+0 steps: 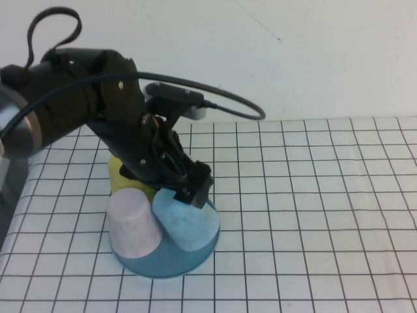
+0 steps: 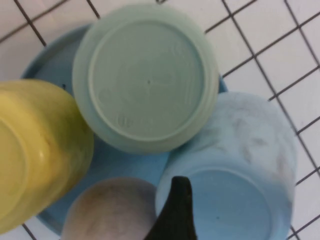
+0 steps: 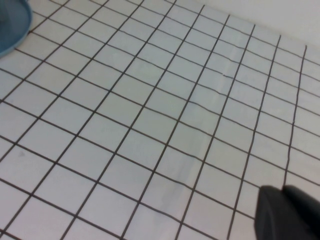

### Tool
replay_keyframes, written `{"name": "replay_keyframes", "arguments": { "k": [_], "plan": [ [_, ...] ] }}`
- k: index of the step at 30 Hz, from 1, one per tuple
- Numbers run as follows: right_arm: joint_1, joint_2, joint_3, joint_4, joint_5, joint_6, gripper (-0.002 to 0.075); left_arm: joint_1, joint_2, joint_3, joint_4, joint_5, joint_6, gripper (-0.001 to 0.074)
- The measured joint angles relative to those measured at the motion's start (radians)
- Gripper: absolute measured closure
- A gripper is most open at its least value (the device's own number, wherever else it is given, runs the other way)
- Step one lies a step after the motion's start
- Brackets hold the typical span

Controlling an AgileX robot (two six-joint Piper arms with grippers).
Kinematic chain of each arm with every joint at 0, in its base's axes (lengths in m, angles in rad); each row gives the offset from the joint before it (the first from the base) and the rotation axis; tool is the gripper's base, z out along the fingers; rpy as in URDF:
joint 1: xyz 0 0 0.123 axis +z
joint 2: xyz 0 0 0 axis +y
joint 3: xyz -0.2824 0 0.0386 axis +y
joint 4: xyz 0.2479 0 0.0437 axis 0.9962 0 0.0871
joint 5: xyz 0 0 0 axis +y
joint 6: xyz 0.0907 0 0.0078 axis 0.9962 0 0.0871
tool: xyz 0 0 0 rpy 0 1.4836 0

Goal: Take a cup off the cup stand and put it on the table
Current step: Pick up the cup from the rack

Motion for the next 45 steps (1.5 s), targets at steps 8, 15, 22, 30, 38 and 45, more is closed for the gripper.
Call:
{"name": "replay_keyframes", "arguments": {
  "k": [8, 15, 22, 30, 38, 45],
  "plan": [
    [0.000, 0.000, 0.000, 0.006, -0.003, -0.018, 0.0729, 0.000, -0.013, -0.068, 0.007, 0.054, -0.029, 0.0130],
    [0.000, 0.000, 0.000, 0.009, -0.003, -0.021, 0.0729, 0.000, 0.015, -0.068, 0.049, 0.065, -0.119, 0.0130],
    [0.000, 0.000, 0.000, 0.014, -0.003, -0.024, 0.0729, 0.000, 0.038, -0.068, 0.131, 0.092, -0.195, 0.0130],
    [0.000, 0.000, 0.000, 0.020, -0.003, -0.024, 0.0729, -0.004, 0.075, -0.073, 0.121, 0.095, -0.182, 0.0130],
    [0.000, 0.000, 0.000, 0.057, -0.003, -0.069, 0.0729, -0.004, 0.090, -0.073, 0.018, 0.095, -0.085, 0.0130],
    [0.000, 0.000, 0.000, 0.060, -0.003, -0.073, 0.0729, -0.004, 0.090, -0.073, 0.004, 0.103, -0.051, 0.0206]
  ]
}}
